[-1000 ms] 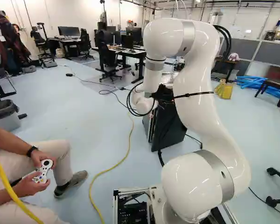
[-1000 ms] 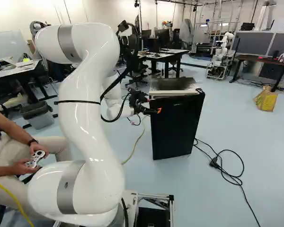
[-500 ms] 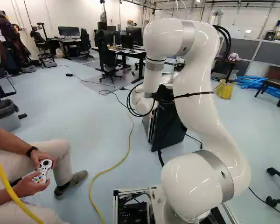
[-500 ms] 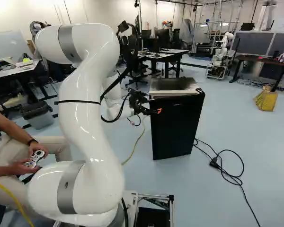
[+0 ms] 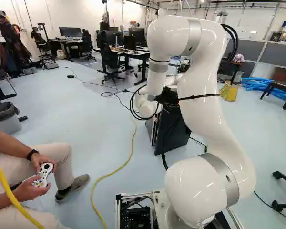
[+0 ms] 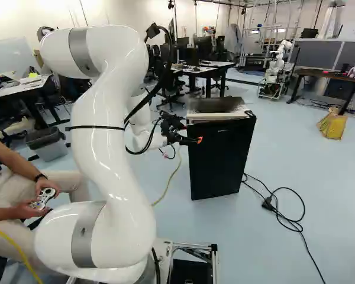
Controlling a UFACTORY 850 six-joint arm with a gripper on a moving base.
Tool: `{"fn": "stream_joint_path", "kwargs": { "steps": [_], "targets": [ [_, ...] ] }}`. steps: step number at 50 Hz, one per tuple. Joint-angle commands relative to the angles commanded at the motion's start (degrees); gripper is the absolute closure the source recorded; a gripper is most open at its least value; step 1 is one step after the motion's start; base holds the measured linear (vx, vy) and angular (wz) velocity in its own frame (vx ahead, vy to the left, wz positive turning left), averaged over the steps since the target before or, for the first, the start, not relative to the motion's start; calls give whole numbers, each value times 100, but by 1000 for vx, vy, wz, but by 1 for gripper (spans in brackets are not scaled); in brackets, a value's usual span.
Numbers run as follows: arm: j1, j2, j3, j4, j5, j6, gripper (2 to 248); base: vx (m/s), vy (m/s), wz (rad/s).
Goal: Grab a drink from the fridge
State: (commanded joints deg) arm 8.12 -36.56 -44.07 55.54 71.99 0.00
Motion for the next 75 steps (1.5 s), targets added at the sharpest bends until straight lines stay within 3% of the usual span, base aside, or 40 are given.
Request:
{"fn": "stream_joint_path", "kwargs": {
  "steps": [75],
  "targets": [
    [78,577,944,713,64,0,3,0,0,0]
  ]
}}
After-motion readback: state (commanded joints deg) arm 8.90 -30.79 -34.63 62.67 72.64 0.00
